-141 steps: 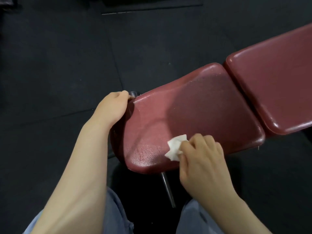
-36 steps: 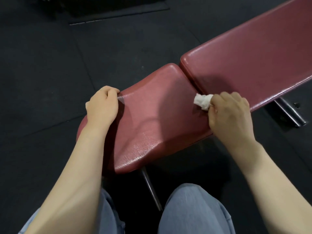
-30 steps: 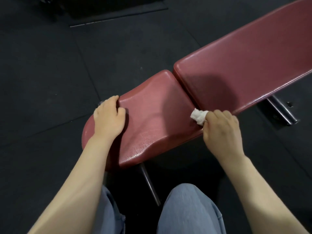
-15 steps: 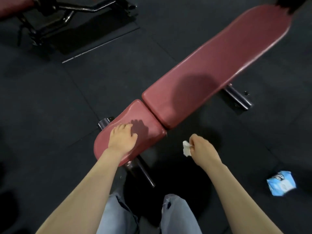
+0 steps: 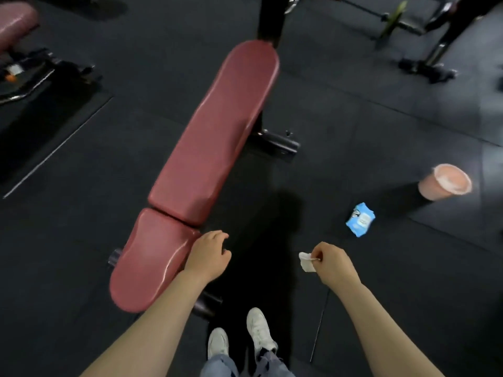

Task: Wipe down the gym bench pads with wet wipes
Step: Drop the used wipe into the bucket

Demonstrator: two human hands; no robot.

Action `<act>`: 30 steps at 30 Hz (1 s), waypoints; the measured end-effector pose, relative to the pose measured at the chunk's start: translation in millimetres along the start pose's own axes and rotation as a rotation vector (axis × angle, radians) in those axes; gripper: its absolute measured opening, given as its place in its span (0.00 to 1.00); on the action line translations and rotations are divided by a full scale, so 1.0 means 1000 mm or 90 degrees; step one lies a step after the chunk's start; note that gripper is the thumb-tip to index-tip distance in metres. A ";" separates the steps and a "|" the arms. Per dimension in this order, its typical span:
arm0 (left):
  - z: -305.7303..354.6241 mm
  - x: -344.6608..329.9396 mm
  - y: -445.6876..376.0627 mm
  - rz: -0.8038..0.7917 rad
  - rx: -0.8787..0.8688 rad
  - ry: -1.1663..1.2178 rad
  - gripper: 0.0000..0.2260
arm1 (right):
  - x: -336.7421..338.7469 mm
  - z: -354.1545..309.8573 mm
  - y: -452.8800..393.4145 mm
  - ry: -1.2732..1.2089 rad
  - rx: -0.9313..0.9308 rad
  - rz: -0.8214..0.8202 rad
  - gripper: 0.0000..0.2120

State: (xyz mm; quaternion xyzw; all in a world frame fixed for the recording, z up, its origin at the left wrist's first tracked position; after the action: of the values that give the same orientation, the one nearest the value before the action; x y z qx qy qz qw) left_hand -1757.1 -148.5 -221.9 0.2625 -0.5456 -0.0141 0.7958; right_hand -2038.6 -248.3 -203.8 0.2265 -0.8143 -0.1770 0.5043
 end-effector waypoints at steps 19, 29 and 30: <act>0.331 -0.028 -0.047 -0.114 -0.319 -0.122 0.21 | 0.147 0.285 0.117 -0.343 -0.306 0.252 0.03; 0.490 -0.050 -0.099 -0.114 -0.329 -0.143 0.21 | 0.234 0.385 0.074 -0.426 -0.340 0.272 0.03; 0.503 -0.051 -0.107 -0.117 -0.332 -0.147 0.21 | 0.243 0.392 0.067 -0.431 -0.341 0.277 0.03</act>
State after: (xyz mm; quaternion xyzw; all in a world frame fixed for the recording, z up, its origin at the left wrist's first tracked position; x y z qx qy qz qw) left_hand -2190.2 -427.1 -178.2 0.0939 -0.5841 -0.2556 0.7646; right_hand -2498.6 -301.8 -157.3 -0.1571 -0.8871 -0.3345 0.2765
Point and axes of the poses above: each hand's wrist, its own y-axis away from the middle knuckle, its own x-axis out of the back of the hand, z = x × y, the point moved 5 cm from there along -y, towards the middle knuckle, and after that the axes turned 9 degrees about -y, right-handed, at the moved point
